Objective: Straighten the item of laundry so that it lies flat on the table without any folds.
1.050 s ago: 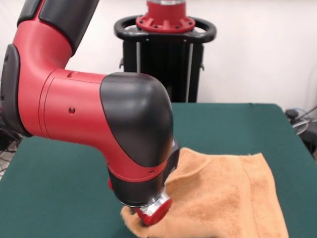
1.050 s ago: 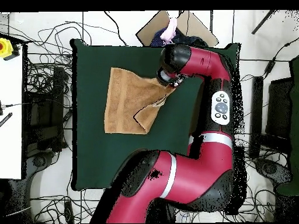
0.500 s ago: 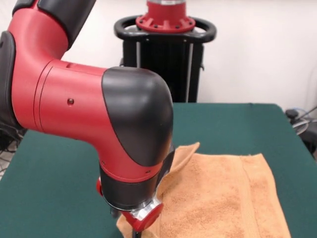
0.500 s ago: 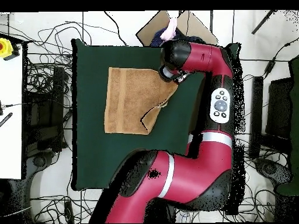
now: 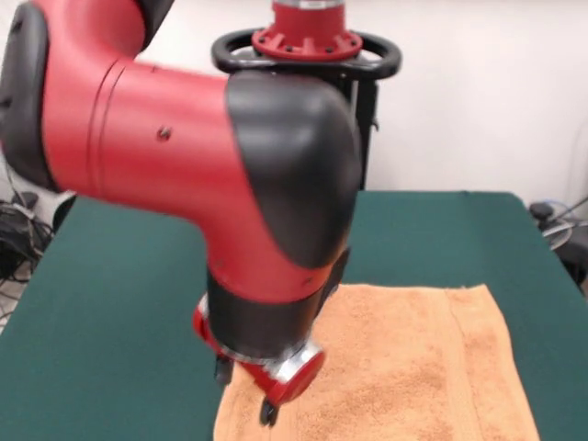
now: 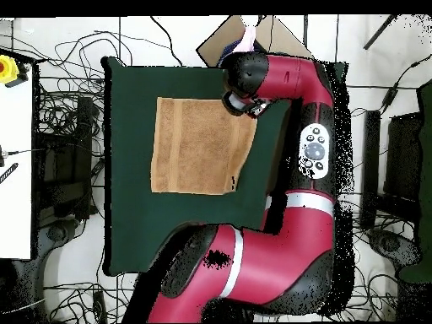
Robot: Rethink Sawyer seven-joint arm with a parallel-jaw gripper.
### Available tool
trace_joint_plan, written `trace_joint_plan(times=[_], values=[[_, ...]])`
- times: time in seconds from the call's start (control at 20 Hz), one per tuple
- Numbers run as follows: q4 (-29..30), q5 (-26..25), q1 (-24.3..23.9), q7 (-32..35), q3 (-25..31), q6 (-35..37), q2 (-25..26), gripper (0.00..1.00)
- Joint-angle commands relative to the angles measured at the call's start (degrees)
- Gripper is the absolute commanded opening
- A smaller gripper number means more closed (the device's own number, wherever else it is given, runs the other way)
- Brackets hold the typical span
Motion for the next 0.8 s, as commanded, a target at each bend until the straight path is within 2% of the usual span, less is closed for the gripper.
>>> trace_joint_plan(times=[0.05, 0.55, 0.8], values=[[18.81, -0.30, 4.99, -1.10, -2.02, -2.29, -10.81, 1.00], [24.25, 1.97, 6.31, 1.31, -1.88, 2.90, -16.31, 1.00], [34.41, 2.04, 6.85, 0.85, -1.69, -6.34, -21.61, 1.00]])
